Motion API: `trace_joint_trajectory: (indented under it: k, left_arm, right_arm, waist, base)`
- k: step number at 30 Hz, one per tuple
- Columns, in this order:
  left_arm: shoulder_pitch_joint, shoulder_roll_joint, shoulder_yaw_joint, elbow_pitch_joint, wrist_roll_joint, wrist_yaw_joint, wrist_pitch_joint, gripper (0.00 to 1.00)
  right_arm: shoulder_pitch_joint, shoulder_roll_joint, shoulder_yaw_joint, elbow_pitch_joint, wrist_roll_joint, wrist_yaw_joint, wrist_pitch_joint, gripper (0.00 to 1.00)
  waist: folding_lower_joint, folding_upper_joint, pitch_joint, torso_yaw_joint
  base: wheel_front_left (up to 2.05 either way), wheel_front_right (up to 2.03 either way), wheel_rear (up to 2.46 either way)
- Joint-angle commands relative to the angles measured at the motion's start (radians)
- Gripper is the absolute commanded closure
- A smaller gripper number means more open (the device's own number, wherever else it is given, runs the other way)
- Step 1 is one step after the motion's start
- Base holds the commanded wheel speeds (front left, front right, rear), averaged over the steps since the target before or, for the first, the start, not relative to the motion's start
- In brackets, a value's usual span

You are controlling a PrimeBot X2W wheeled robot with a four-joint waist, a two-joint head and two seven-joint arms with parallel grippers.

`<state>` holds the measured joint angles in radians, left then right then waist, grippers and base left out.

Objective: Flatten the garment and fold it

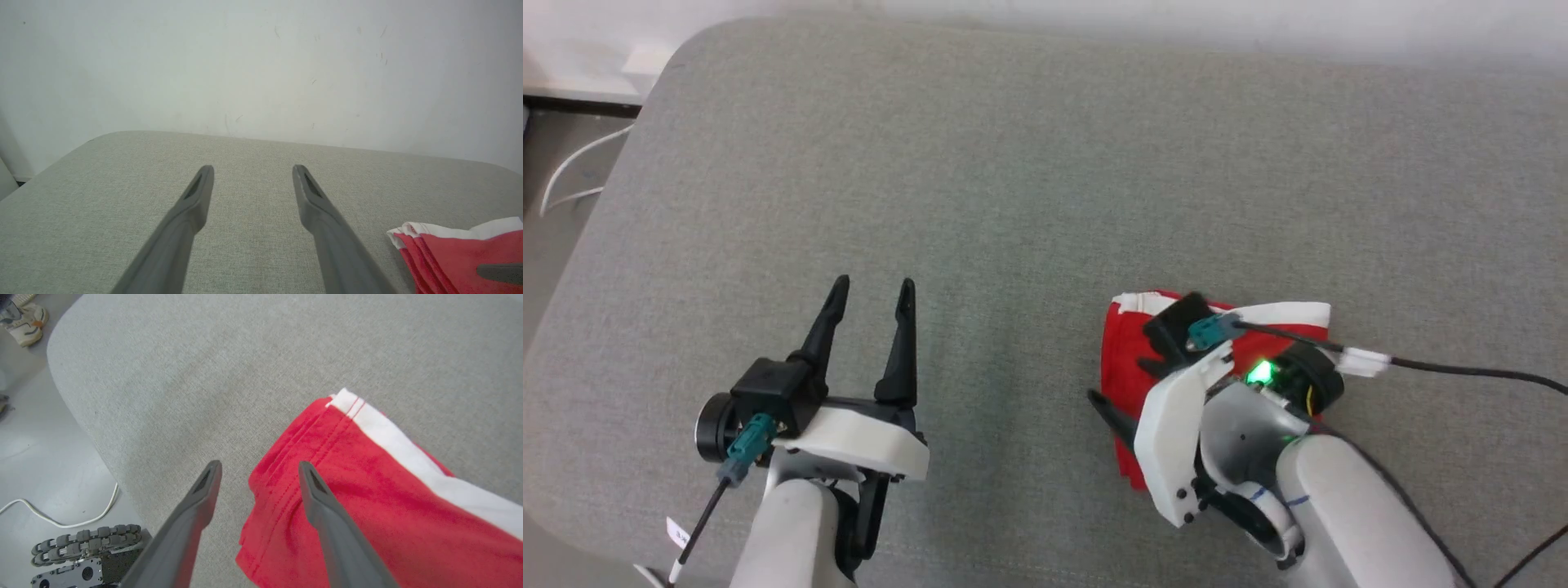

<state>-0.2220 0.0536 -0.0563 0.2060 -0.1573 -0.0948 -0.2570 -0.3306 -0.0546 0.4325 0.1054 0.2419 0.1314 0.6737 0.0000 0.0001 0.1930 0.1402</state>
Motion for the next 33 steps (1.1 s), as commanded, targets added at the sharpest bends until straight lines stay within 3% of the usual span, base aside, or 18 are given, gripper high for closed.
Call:
trace_joint_trajectory:
  k: [1,4,10,16,21,33]
  left_arm:
    - [-0.007,-0.003,0.003,-0.001,0.0,0.006,-0.005,0.0]
    - [-0.002,-0.003,0.004,-0.004,0.0,0.006,-0.005,0.0]
    - [0.004,-0.003,0.001,-0.01,-0.003,0.006,-0.005,0.0]
    - [0.018,-0.003,0.01,-0.021,-0.003,0.005,-0.005,0.0]
    - [0.025,-0.003,0.015,-0.033,-0.003,0.006,-0.005,0.0]
    - [0.008,-0.003,0.009,-0.048,-0.01,0.012,-0.005,0.0]
  right_arm:
    - [-0.011,0.003,-0.01,-0.024,0.02,-0.001,-0.026,0.0]
    - [0.001,0.004,-0.073,-0.088,0.05,-0.001,-0.12,0.0]
    - [0.064,0.004,-0.276,-0.191,0.113,-0.001,-0.41,0.0]
    - [0.165,0.004,-0.465,-0.153,0.142,-0.001,-0.619,0.0]
    - [0.231,0.004,-0.502,-0.035,0.176,-0.001,-0.63,0.0]
    - [0.187,0.004,-0.389,0.214,0.27,-0.001,-0.489,0.0]
  waist:
    - [0.0,-0.0001,-0.006,-0.009]
    - [0.0,-0.0001,-0.015,-0.021]
    - [0.0,-0.0001,-0.032,-0.046]
    - [0.0,-0.0001,-0.053,-0.07]
    - [0.0,-0.0001,-0.058,-0.082]
    - [0.0,-0.0001,-0.025,-0.067]
  base:
    - [0.0,0.0,0.0]
    - [0.0,0.0,0.0]
    - [0.0,0.0,0.0]
    - [0.0,0.0,0.0]
    - [0.0,0.0,0.0]
    - [0.0,0.0,0.0]
